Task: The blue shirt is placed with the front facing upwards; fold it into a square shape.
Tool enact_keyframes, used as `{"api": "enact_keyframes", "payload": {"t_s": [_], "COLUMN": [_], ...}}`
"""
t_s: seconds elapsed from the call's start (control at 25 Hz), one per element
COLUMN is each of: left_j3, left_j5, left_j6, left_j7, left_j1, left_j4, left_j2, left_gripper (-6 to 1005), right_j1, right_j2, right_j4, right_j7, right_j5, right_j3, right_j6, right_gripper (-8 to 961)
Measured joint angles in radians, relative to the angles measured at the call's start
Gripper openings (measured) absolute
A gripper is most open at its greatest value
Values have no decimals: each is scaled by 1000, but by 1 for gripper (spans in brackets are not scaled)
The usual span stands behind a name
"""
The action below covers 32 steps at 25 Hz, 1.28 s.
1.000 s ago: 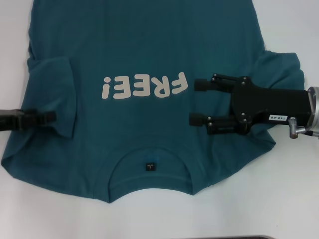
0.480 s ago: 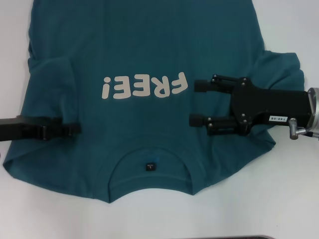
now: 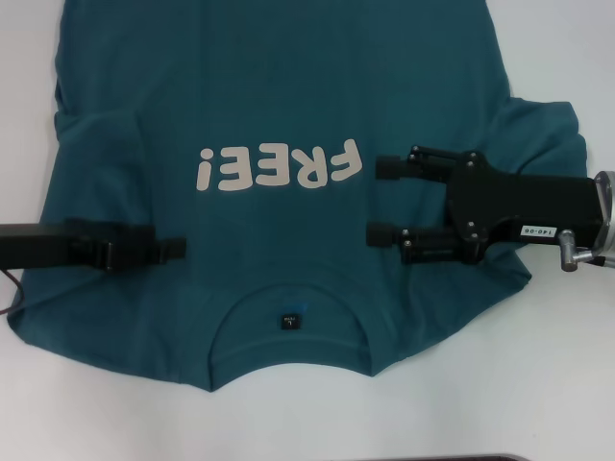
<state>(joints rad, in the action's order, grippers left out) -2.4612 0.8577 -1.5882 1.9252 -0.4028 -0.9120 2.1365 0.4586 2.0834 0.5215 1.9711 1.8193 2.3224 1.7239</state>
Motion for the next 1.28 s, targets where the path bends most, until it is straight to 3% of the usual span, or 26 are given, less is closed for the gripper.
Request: {"api": "enact_keyframes", "payload": {"t_s": [0.28,0.56,0.84,1.08,1.28], "left_j3": [-4,-34,-49,-56,-49], "left_j5": [17,180,275,304,292], "left_j6": [-27,-39,-42,-36,-44], "left_j7": [-2,-45,-82,-94,-108], "left_j1": [-11,-4,5,10,18], "left_j4": [-1,1,8,10,13], "left_j2": [-6,-10,-2,4,-9], "left_gripper": [691,692,693,701,864], "right_j1": [-4,-17,-36,-87,-114], "right_j2": [0,-16,-76,-123,-154], "right_j4": [0,10,24,118,192], "right_j7": [0,-33,-145,-279,-432], "right_j5": [1,1,8,10,64], "right_j3": [0,13,31,31,56], "right_j6": [0,0,-1,-8,-21], "right_gripper": [857,851,846,842,838]}}
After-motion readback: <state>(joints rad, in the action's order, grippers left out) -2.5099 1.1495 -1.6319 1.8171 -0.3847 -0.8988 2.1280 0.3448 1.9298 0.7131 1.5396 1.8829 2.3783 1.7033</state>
